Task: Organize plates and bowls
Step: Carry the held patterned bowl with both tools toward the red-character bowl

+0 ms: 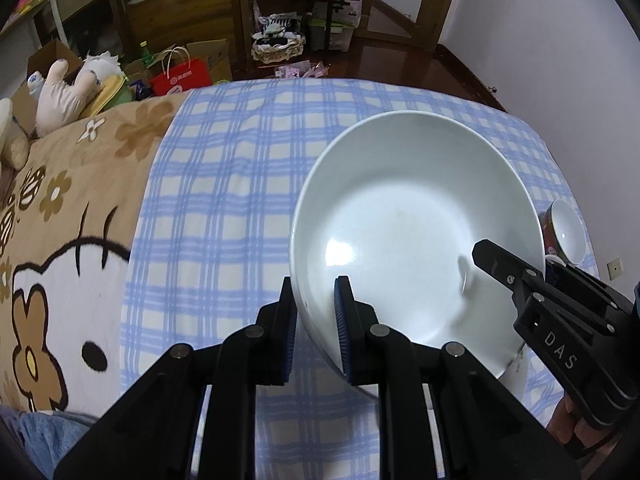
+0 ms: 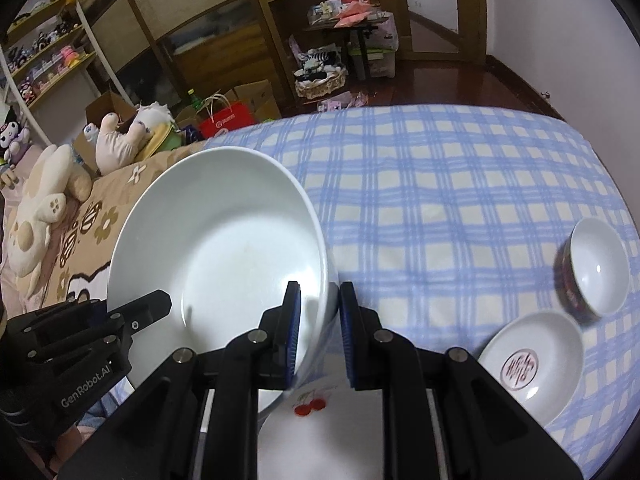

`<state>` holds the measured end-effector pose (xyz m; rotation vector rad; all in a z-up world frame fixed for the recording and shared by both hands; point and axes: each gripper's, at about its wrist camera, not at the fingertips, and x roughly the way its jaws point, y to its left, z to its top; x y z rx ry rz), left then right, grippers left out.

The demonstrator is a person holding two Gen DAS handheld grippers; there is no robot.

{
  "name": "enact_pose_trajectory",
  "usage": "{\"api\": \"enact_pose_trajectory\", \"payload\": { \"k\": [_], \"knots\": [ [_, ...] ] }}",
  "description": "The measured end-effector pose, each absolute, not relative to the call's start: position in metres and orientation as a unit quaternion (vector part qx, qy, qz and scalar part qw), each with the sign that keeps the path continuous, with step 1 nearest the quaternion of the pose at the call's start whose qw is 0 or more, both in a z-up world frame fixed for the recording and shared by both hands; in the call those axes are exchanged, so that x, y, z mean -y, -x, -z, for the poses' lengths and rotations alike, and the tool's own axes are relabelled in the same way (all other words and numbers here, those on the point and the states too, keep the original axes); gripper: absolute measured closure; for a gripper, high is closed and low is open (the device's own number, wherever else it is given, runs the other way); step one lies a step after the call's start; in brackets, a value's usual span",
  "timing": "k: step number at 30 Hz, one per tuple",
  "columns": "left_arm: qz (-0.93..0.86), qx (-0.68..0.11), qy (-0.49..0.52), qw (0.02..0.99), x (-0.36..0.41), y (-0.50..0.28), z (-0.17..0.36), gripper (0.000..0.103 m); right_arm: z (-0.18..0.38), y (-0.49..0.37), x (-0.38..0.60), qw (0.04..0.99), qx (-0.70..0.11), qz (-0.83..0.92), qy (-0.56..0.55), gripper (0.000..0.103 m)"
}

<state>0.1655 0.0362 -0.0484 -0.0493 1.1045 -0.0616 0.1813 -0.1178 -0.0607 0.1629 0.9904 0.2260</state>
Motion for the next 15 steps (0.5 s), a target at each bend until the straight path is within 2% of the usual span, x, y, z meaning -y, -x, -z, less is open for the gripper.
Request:
{"api": "enact_pose_trajectory", "payload": {
  "k": [15],
  "knots": [
    [0.002,-0.545,0.018,0.838,-0.054,-0.158,0.101,0.085,0.109,-0.187,0.088,0.854,-0.503,-0.118,-0.059,0.083]
  ]
}}
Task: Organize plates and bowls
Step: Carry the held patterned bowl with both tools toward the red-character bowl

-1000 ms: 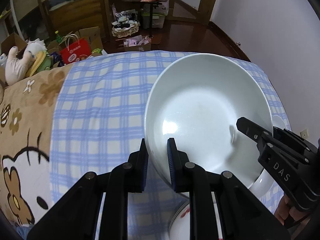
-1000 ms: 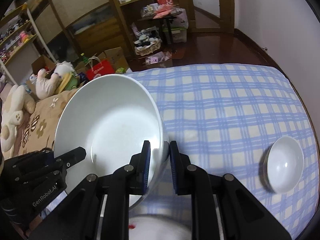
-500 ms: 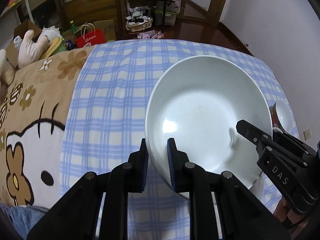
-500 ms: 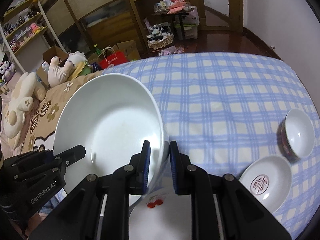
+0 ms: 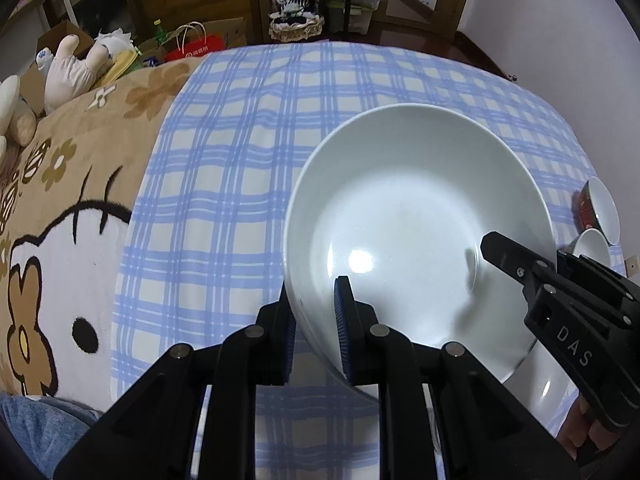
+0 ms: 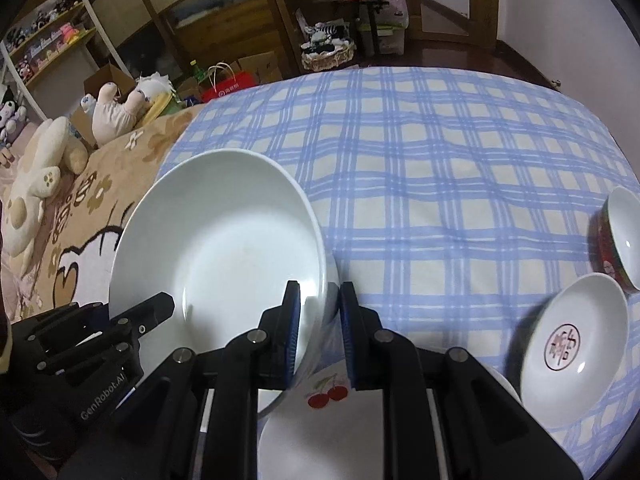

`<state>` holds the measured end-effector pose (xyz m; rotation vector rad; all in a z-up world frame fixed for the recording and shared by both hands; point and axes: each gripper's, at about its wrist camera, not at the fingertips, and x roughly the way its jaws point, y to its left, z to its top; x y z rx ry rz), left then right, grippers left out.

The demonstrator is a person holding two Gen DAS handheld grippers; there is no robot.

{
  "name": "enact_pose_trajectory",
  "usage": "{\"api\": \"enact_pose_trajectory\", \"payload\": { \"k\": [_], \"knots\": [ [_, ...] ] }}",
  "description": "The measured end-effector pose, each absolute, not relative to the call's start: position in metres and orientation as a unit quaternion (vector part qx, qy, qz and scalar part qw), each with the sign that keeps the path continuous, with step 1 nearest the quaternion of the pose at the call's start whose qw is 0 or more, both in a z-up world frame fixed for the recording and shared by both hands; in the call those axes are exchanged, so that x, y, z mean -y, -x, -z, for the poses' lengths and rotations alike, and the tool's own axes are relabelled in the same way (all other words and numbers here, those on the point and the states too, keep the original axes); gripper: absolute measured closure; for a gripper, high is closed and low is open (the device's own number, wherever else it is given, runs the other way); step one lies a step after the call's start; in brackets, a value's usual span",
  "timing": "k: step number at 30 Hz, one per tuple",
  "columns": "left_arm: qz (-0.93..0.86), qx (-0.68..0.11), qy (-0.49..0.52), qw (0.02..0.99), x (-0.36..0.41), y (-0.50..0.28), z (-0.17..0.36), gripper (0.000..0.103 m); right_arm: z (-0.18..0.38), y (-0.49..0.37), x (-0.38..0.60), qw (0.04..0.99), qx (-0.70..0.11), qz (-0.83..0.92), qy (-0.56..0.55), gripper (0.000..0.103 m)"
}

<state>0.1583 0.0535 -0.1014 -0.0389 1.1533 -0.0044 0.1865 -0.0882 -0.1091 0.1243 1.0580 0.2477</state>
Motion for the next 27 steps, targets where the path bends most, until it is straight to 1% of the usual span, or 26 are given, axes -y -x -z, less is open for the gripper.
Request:
{"api": "enact_pose_trajectory", "payload": {
  "k": [8,14,19,23,27],
  "knots": [
    [-0.012,-0.548,0.027,0.836,-0.063,-0.17,0.115,0.085,0.131,-0.202,0.076,0.843,-0.518,-0.131,-0.057,0.082],
    [-0.012,-0.591,0.043,0.806,-0.07,-0.173,0.143,0.085,0.145,-0.204,0.067,0.835,-0.533,-0.128,-0.045,0.081],
    [-0.013,-0.587,0.043,0.808,-0.069,-0.175,0.141,0.085,0.15,-0.205,0.071,0.833,-0.535,-0.131,-0.06,0.081],
    [-0.011,-0.588,0.048,0.808,-0.07,-0.176,0.142,0.085,0.15,-0.202,0.069,0.835,-0.533,-0.131,-0.046,0.081],
    [-0.009,-0.588,0.036,0.808,-0.07,-0.178,0.143,0.085,0.15,-0.202,0.074,0.832,-0.536,-0.127,-0.07,0.08]
  ]
}}
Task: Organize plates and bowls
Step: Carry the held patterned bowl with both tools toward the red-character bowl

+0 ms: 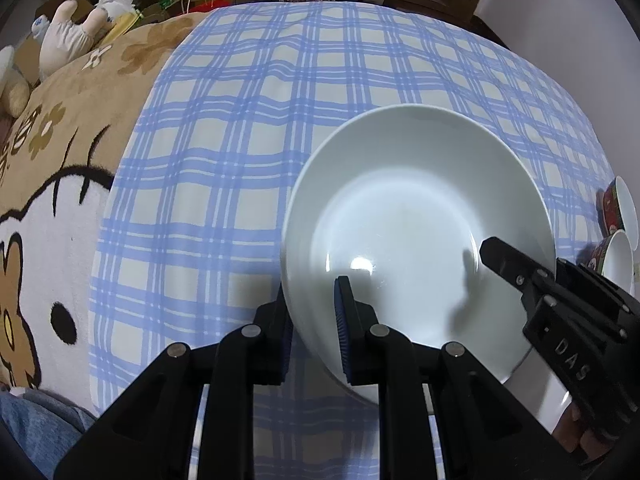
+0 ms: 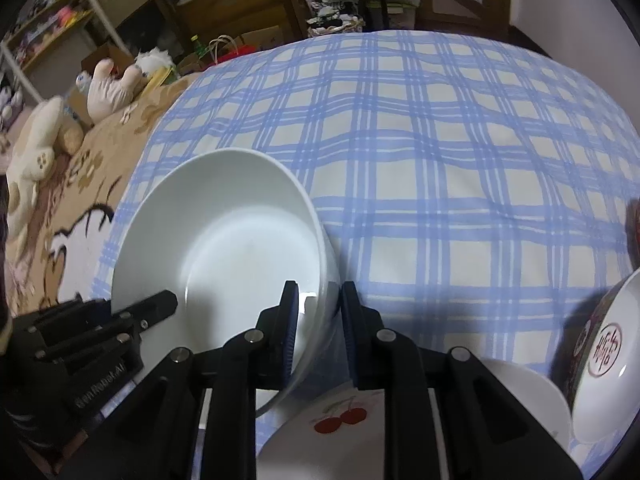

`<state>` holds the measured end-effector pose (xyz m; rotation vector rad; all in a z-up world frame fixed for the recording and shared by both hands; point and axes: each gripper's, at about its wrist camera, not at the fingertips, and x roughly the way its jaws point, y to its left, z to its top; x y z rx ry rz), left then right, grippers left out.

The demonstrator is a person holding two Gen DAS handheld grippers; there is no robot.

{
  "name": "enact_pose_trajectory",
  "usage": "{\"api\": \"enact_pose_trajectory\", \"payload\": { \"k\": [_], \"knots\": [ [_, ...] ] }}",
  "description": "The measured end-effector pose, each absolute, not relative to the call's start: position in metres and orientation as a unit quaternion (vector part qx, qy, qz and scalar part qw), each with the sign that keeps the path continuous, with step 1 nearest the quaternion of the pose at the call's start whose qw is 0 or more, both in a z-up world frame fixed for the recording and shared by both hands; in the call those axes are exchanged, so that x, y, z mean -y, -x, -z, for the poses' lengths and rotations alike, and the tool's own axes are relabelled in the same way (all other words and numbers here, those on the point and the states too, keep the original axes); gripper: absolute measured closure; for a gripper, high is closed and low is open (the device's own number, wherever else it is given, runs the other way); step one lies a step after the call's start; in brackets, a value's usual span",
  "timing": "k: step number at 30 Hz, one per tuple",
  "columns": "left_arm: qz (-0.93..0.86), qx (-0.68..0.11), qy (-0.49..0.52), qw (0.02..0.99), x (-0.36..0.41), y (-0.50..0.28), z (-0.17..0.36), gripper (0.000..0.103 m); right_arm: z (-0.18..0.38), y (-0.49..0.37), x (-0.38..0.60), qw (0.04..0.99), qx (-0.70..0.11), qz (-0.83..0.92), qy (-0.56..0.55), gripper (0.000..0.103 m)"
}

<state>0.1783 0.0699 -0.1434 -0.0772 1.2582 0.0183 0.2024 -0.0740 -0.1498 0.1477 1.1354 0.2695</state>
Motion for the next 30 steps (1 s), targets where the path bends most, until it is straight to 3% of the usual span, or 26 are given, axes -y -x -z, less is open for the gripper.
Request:
{"api": "enact_pose_trajectory", "payload": {
  "k": [30],
  "knots": [
    [0.025,-0.587,0.004,0.81,-0.063,-0.169,0.131,0.082,0.132,-0.191,0.089,0.841,-0.516,-0.132,-0.096,0.078]
  ]
}}
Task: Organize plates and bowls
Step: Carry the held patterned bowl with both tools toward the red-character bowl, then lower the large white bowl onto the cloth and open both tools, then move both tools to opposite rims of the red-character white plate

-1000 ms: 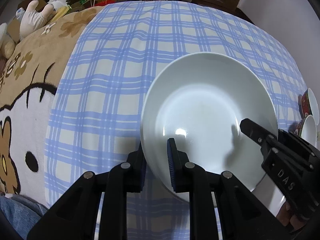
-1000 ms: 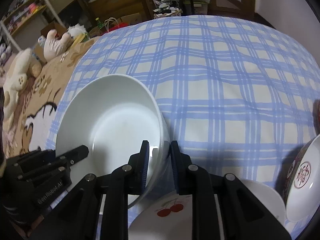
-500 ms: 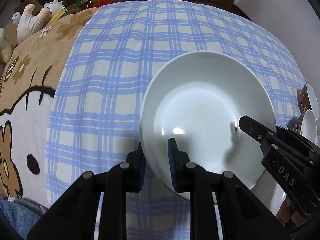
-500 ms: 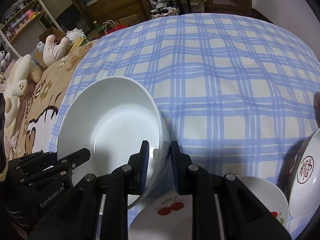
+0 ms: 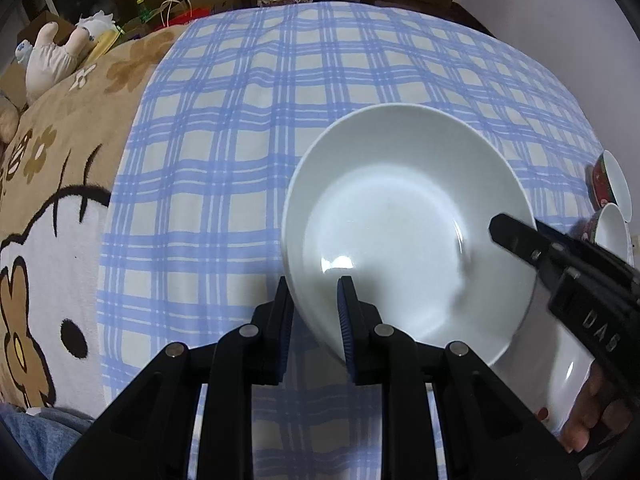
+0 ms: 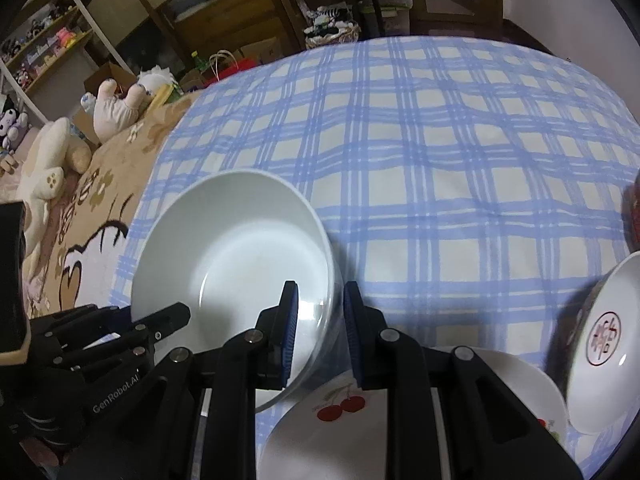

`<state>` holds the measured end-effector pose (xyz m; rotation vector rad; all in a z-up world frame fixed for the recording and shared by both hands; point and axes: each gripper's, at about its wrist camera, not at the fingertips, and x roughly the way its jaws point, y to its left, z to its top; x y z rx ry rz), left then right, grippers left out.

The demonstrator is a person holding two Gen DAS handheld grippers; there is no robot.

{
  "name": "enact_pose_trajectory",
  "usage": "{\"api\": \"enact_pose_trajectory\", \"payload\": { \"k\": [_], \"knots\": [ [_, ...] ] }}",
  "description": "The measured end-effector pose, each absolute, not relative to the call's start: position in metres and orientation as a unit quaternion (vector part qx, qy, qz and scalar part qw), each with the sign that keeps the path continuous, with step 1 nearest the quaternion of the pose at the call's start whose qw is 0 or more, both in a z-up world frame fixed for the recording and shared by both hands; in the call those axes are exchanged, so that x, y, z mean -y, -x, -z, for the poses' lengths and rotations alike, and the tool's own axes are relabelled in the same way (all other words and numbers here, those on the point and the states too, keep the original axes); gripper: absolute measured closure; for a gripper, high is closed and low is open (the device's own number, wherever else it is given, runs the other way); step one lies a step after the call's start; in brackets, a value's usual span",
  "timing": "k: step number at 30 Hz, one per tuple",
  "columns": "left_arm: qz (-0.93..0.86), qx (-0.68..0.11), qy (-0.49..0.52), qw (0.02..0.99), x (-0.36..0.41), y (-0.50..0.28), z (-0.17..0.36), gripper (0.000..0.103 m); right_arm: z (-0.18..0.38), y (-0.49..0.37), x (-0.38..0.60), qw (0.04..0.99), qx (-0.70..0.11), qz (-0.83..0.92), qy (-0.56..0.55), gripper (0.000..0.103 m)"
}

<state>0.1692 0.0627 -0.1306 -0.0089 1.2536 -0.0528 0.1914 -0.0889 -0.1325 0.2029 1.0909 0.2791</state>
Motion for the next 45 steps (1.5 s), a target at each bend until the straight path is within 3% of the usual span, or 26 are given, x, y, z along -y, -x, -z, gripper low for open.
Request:
{"api": "enact_pose_trajectory", "payload": {
  "k": [12,14,16,19,22,24,28,45],
  "knots": [
    [0.043,-0.532,-0.004,0.846,-0.053,-0.145,0.077,0.081,0.077,-0.167,0.133,0.869,-0.48,-0.108,-0.056,0.076],
    [0.054,-0.521,-0.013,0.852,-0.042,-0.146,0.066,0.078,0.069,-0.161,0.144,0.873,-0.474,-0.102,-0.053,0.067],
    [0.066,-0.512,-0.022,0.856,-0.03,-0.143,0.056,0.068,0.06,-0.153,0.159,0.88,-0.463,-0.093,-0.054,0.059],
    [0.074,-0.495,-0.037,0.865,-0.009,-0.141,0.043,0.049,0.048,-0.144,0.178,0.887,-0.452,-0.08,-0.052,0.056],
    [0.087,-0.494,-0.046,0.864,0.013,-0.141,0.037,0.037,0.038,-0.135,0.197,0.893,-0.443,-0.064,-0.046,0.038],
    [0.1,-0.497,-0.045,0.861,0.025,-0.143,0.035,0.029,0.032,-0.128,0.207,0.897,-0.438,-0.055,-0.04,0.034],
    [0.117,-0.484,-0.056,0.866,0.054,-0.142,0.03,0.015,0.023,-0.117,0.232,0.901,-0.43,-0.037,-0.038,0.014],
    [0.185,-0.485,-0.085,0.85,0.135,-0.166,0.062,0.012,0.061,-0.109,0.296,0.891,-0.449,0.013,-0.068,0.013]
  ]
}}
